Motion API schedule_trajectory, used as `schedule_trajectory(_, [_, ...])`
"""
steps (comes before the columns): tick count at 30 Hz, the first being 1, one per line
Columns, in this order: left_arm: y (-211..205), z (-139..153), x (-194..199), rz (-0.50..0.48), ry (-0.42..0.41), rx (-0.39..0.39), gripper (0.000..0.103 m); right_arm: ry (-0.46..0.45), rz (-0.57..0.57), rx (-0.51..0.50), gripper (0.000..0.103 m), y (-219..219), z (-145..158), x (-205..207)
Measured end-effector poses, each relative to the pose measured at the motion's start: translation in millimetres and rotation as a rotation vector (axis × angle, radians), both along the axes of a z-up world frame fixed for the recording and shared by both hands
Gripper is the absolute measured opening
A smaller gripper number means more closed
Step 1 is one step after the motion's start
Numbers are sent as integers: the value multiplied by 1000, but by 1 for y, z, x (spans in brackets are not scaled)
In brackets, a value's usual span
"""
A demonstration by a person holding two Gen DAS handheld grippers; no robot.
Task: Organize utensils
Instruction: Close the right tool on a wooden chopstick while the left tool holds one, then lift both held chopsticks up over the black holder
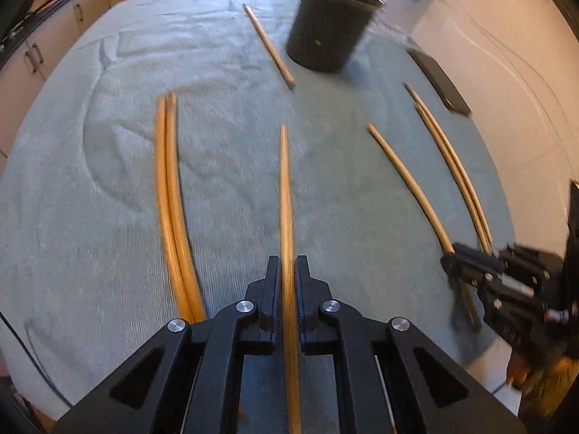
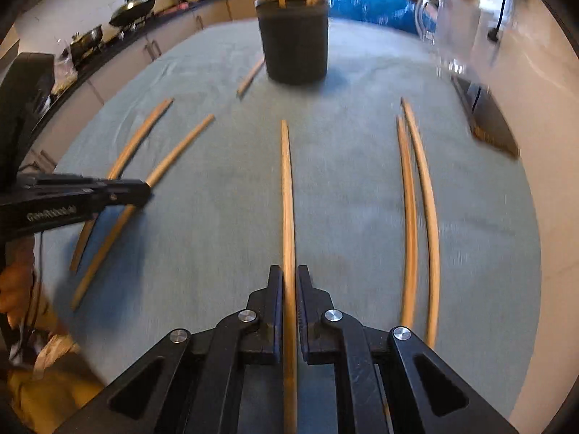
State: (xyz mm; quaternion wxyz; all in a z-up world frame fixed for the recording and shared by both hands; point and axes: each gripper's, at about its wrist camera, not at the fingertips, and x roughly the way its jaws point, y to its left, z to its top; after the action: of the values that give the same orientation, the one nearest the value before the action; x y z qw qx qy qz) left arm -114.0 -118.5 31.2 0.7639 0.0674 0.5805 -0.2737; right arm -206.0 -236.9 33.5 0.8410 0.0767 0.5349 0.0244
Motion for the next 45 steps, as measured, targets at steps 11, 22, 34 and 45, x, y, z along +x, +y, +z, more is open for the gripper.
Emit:
schedule_trajectory(11, [-36, -3, 46, 10, -45, 78, 23, 14, 42, -48, 26, 1, -4, 79])
schedule_trajectory(22, [-46, -3, 46, -75, -117, 116, 21, 68, 83, -117, 26, 10, -4, 116])
schedule_trajectory(34, [-16, 58, 6, -15, -349, -52, 5, -169, -28, 34, 6, -4, 31, 67])
schedule_trajectory(45, [2, 101, -26, 54, -447, -211, 5, -434, -135, 103, 6, -13, 85, 10])
